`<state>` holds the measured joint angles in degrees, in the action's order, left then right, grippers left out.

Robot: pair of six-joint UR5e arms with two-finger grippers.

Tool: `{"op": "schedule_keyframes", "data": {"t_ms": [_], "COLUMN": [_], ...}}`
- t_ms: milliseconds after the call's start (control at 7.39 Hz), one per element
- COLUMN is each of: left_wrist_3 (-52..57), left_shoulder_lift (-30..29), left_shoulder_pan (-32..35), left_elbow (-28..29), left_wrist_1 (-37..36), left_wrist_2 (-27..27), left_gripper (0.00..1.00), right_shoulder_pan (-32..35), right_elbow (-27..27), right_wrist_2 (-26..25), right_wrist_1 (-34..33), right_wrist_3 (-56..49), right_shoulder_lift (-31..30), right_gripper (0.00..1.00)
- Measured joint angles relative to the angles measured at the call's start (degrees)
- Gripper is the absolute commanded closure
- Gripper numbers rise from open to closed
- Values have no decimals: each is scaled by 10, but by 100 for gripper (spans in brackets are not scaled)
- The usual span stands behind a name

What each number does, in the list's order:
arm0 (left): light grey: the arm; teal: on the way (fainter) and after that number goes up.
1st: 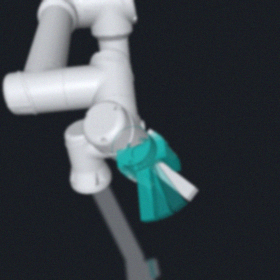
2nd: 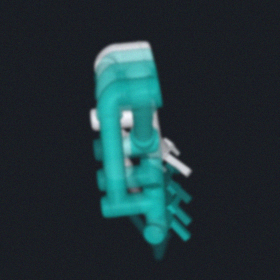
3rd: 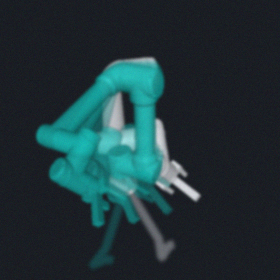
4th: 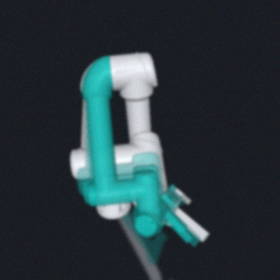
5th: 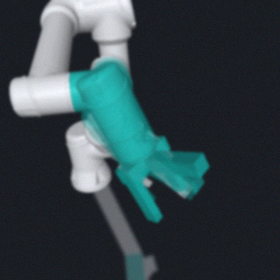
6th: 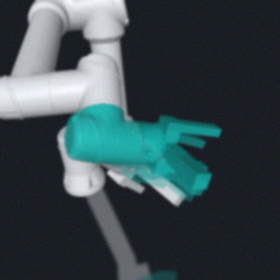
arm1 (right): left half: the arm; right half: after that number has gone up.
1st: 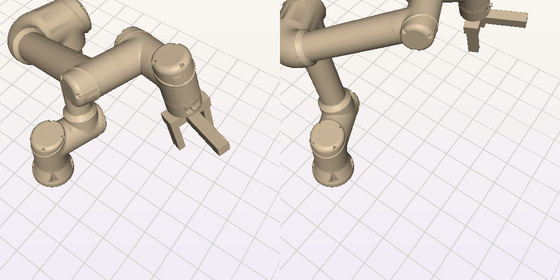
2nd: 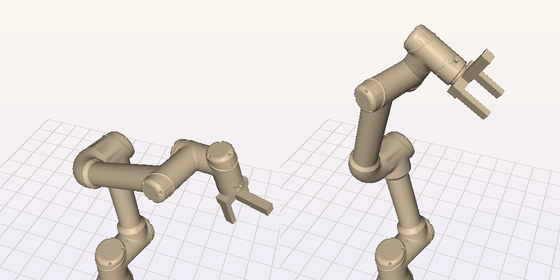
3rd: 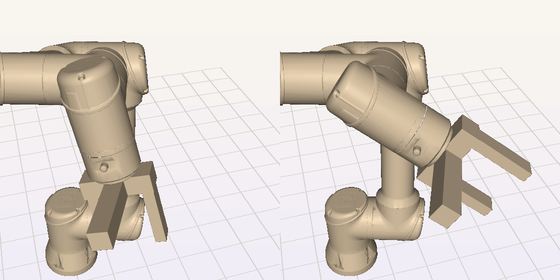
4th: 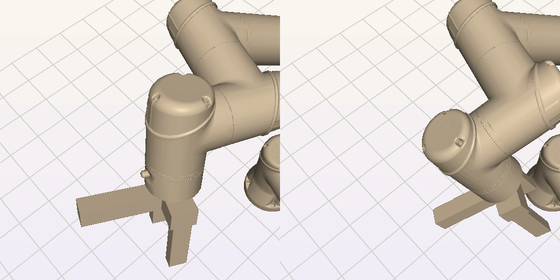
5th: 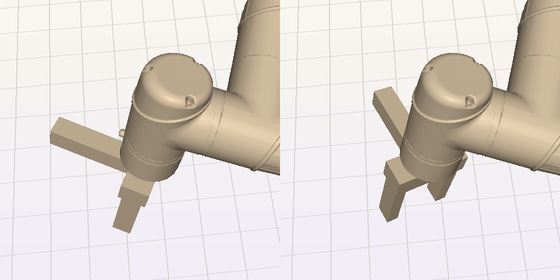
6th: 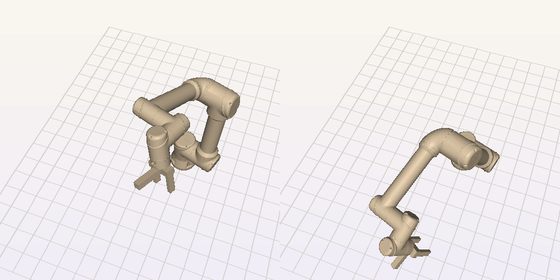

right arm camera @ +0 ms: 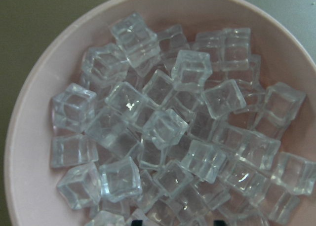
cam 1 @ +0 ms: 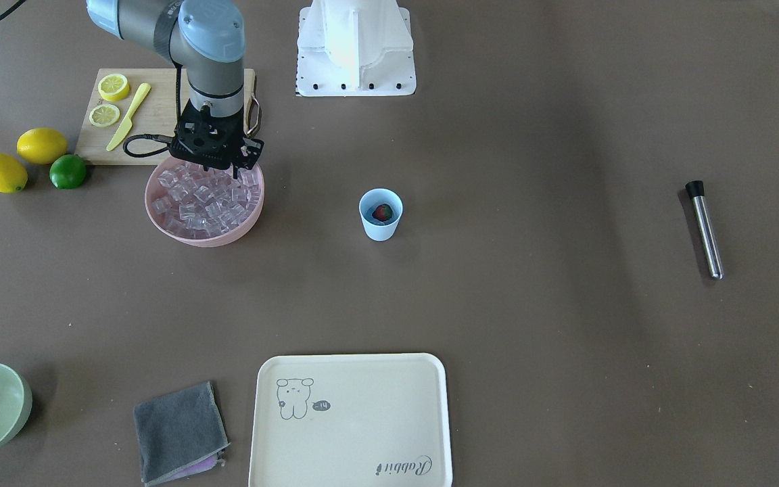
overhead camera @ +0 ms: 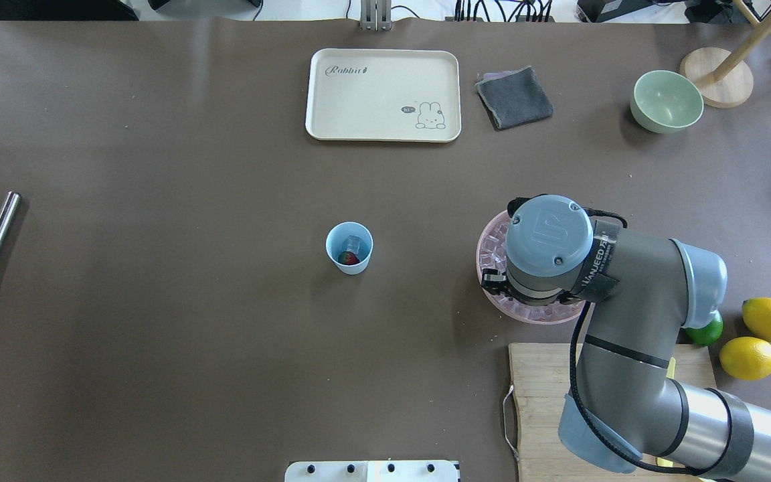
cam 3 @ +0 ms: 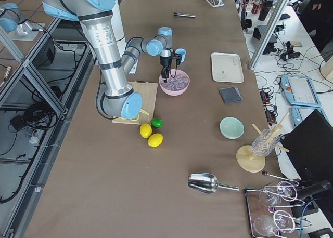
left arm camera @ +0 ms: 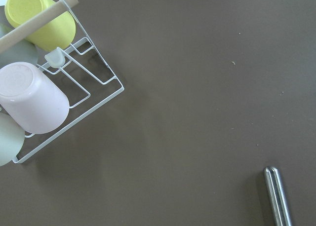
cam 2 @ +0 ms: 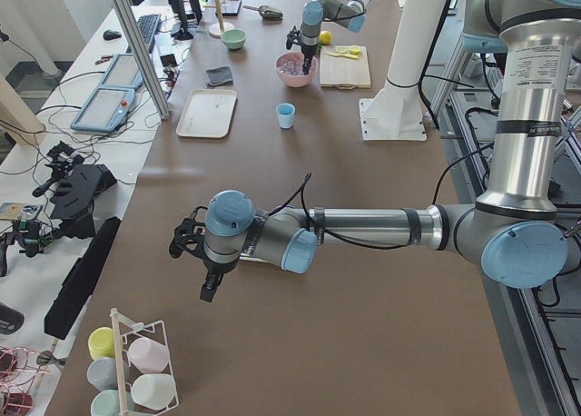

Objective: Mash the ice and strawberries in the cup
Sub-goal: 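Lower the right gripper into the ice cubes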

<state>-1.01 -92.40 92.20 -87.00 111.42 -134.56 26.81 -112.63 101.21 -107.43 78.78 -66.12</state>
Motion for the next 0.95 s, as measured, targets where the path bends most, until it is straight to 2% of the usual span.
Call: {"op": "schedule_keyframes", "data": {"t_ms": [135, 271, 812, 947], "left_wrist_3": [-1, -1, -2, -2], "left_shoulder_lift": [1, 1, 4, 4], "left_shoulder_pan": [0, 0, 0, 0], "left_elbow": [-3, -5, -11, -12], "left_wrist_1": [0, 0, -1, -1], "left_wrist_2": [0, 0, 0, 0], "left_gripper": [2, 2, 2, 2], "right_shoulder_pan": [2, 2, 3, 5], "right_elbow": [3, 6, 10, 11], "right_wrist_2": [2, 3, 9, 12], "right_wrist_1": [0, 0, -4, -7], "right_wrist_3": [0, 0, 5, 6], "right_shoulder_lift": [1, 1, 12, 12], "right_gripper": [53, 46, 55, 54]}}
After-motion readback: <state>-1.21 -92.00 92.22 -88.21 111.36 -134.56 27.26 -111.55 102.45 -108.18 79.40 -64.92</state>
